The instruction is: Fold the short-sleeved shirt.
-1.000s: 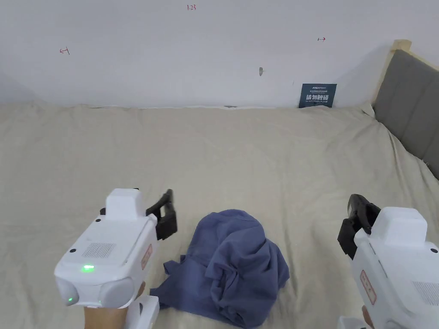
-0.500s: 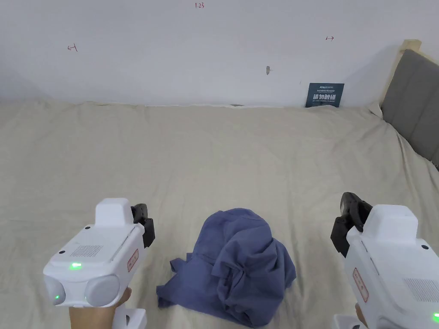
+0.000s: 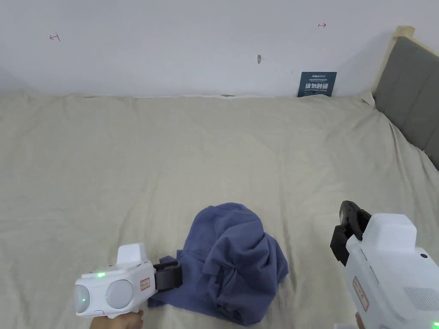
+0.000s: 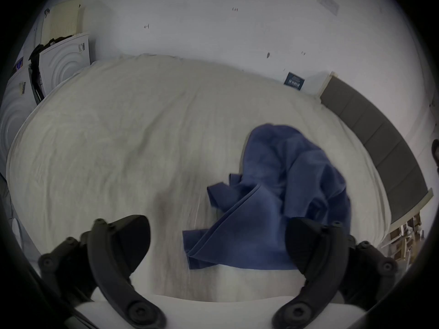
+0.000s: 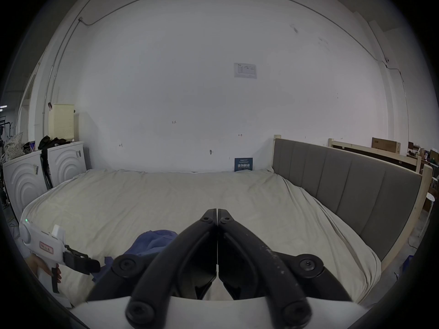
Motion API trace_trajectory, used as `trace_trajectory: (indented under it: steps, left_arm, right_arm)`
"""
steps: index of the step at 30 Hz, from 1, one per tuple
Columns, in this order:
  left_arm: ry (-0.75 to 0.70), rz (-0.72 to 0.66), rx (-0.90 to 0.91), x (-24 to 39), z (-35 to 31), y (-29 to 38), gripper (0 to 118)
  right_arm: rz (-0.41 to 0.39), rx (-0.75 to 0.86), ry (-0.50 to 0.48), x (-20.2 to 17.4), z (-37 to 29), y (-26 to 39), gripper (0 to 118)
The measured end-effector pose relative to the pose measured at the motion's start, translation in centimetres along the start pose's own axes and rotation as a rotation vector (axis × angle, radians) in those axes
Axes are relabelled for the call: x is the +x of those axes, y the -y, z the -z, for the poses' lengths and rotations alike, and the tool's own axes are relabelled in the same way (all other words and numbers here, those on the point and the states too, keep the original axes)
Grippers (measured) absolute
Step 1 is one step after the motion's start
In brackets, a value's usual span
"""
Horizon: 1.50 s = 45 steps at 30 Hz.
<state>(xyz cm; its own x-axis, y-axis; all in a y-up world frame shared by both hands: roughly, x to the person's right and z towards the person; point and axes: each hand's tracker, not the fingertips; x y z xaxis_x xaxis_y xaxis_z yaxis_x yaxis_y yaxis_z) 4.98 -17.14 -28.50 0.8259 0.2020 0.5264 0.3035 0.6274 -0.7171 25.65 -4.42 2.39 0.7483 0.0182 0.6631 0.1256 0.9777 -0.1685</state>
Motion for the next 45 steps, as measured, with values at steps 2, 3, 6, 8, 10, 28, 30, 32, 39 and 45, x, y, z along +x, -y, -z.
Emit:
trace_trajectory:
  steps: [2,3,6,8,10,28,30,32,39,45]
  left_arm:
    - [-0.033,0.02,-0.03,0.3,1.3,0.7,104]
    - [-0.043,0.038,-0.056,0.4,2.1,1.0,100]
    - [-0.049,0.088,-0.1,1.0,3.7,2.1,72]
    - [-0.083,0.131,-0.117,1.5,4.4,3.0,53]
    - [-0.059,0.148,-0.066,1.9,3.5,3.3,29]
    - [0.088,0.144,0.05,0.9,-1.7,0.8,9]
    - [0.087,0.141,0.04,0.6,-1.2,0.9,9]
    - [0.089,0.129,0.026,0.3,-0.7,1.1,9]
    - [0.096,0.063,-0.008,-0.8,0.5,1.4,9]
    - [0.126,0.024,0.024,-1.1,-1.0,0.8,9]
  right_arm:
    - [0.002,-0.013,0.009,0.3,0.2,0.3,3]
    - [0.002,-0.019,0.013,0.5,0.3,0.4,3]
    - [0.007,-0.038,0.023,1.1,0.7,0.9,3]
    - [0.007,-0.048,0.029,1.4,0.9,1.2,3]
    - [-0.001,-0.068,0.032,1.6,1.4,1.4,3]
    - [-0.017,-0.739,-0.07,-1.2,18.2,13.4,77]
    - [-0.019,-0.747,-0.091,-1.8,18.7,14.0,63]
    - [-0.023,-0.753,-0.108,-3.0,18.2,13.8,62]
    - [-0.072,-0.761,-0.18,-4.8,18.6,14.5,7]
    - [-0.011,-0.6,-0.182,-2.4,16.2,11.5,4]
